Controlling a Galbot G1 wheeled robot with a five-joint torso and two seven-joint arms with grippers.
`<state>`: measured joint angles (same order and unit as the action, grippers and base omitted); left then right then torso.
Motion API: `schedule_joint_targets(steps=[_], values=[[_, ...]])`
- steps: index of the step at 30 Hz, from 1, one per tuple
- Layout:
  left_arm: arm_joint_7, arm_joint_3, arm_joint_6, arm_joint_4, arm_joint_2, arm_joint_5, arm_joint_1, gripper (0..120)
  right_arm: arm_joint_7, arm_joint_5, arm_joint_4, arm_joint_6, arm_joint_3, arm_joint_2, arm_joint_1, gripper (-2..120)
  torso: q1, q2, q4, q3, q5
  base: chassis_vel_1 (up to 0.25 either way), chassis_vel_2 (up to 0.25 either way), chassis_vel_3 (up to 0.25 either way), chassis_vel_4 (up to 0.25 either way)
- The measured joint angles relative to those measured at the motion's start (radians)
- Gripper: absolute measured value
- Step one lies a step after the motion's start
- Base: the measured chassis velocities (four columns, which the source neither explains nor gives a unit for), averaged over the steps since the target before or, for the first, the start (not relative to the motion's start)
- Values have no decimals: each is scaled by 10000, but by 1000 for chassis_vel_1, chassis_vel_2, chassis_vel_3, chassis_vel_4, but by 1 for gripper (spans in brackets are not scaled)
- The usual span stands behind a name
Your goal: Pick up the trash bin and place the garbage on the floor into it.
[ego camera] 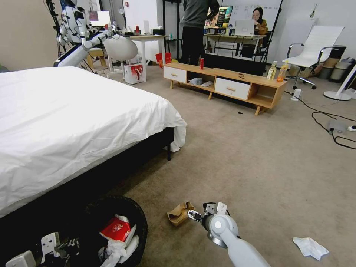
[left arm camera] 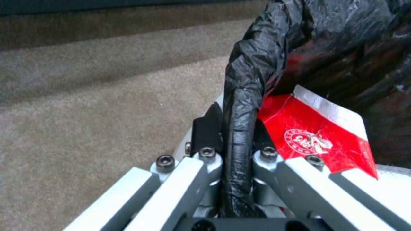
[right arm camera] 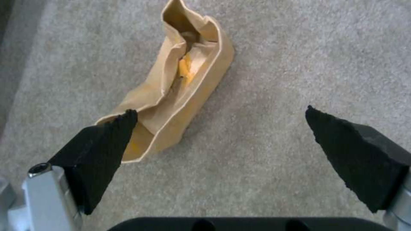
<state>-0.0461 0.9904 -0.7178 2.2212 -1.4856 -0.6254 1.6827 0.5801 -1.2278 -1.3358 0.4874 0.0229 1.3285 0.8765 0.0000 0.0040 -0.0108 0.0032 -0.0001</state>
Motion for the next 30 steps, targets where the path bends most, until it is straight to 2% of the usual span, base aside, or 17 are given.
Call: schedule_joint_targets(steps=[15, 30], values=[[19, 16, 1, 42, 64, -15, 69, 3, -800, 728, 1819, -221, 69, 727, -594, 100, 0, 0, 0, 0, 0, 0, 0, 0, 0], [28, 23, 6, 76, 103, -60, 104, 3, -1295, 1169, 2856, -278, 42, 1268, -1021, 100, 0, 0, 0, 0, 1, 0, 0, 0, 0]])
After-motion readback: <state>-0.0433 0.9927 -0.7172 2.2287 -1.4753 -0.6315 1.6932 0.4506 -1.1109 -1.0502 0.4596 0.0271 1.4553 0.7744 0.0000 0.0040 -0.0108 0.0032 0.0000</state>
